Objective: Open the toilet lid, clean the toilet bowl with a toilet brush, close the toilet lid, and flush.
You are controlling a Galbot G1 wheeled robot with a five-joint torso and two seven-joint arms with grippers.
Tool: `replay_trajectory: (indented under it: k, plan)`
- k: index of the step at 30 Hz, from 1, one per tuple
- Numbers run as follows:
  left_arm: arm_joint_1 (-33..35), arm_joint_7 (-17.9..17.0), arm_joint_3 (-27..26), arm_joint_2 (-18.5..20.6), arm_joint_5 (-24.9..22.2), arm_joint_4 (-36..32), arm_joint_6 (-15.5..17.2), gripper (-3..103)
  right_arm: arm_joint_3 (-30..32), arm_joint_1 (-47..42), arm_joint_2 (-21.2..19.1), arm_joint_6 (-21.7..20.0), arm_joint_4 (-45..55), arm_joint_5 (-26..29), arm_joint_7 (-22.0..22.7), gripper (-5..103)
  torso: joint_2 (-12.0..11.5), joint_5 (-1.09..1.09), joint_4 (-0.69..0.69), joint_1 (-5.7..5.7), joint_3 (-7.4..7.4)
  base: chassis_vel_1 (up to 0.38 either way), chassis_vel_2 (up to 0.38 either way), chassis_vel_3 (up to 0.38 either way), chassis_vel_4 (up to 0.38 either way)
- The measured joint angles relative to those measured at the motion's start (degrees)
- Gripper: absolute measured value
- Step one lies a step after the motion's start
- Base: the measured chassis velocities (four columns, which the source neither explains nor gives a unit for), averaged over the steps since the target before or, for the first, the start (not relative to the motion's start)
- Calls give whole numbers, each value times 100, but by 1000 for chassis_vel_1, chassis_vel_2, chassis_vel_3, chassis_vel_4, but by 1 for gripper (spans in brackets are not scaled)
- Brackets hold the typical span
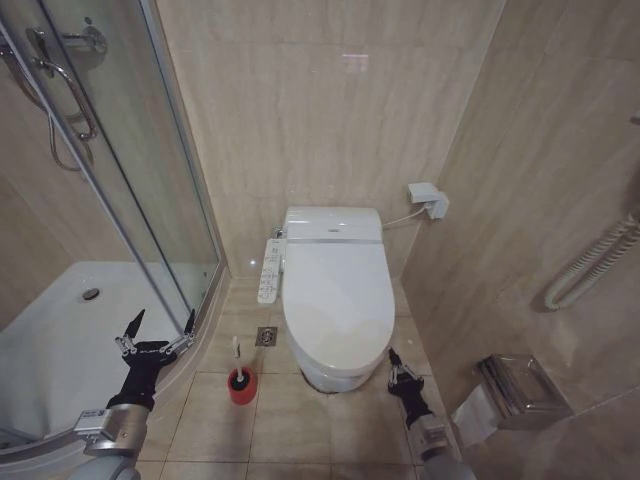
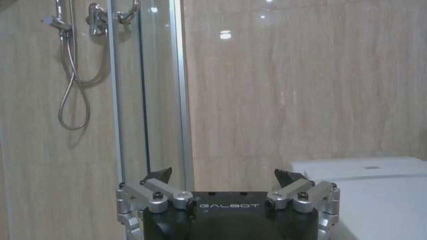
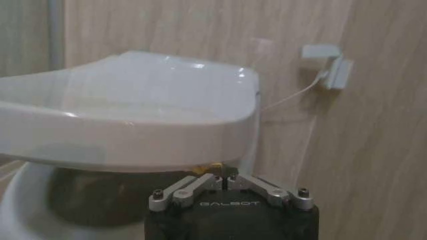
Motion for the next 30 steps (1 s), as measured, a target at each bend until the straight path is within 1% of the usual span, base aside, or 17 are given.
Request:
replay_trajectory:
  k: [2, 3, 7, 20, 24, 25, 30]
  plan:
    - [0, 0, 0, 0, 0, 0, 0, 100, 53, 49, 34, -78, 184, 49, 210, 0, 0, -6, -2, 0, -1, 0, 0, 0, 0]
    - [0, 0, 0, 0, 0, 0, 0, 100, 53, 49, 34, -78, 184, 49, 210, 0, 0, -6, -2, 0, -1, 0, 0, 0, 0]
    - [0, 0, 0, 0, 0, 0, 0, 100, 123, 165, 49, -215, 486, 229, 448, 0, 0, -4, -2, 0, -1, 0, 0, 0, 0]
    - [0, 0, 0, 0, 0, 0, 0, 100, 266, 590, 12, -374, 703, 628, 498, 0, 1, -3, -4, 0, -1, 0, 0, 0, 0]
    - [1, 0, 0, 0, 0, 0, 0, 100, 266, 1046, 3, -477, 612, 737, 527, 0, 1, -3, -4, 0, -1, 0, 0, 0, 0]
    - [1, 0, 0, 0, 0, 0, 0, 100, 266, 1046, 3, -477, 612, 737, 527, 0, 1, -3, -4, 0, -1, 0, 0, 0, 0]
    - [0, 0, 0, 0, 0, 0, 0, 100, 240, 1507, -113, -547, 401, 917, 528, 0, 1, -4, -3, 0, -1, 0, 0, 0, 0]
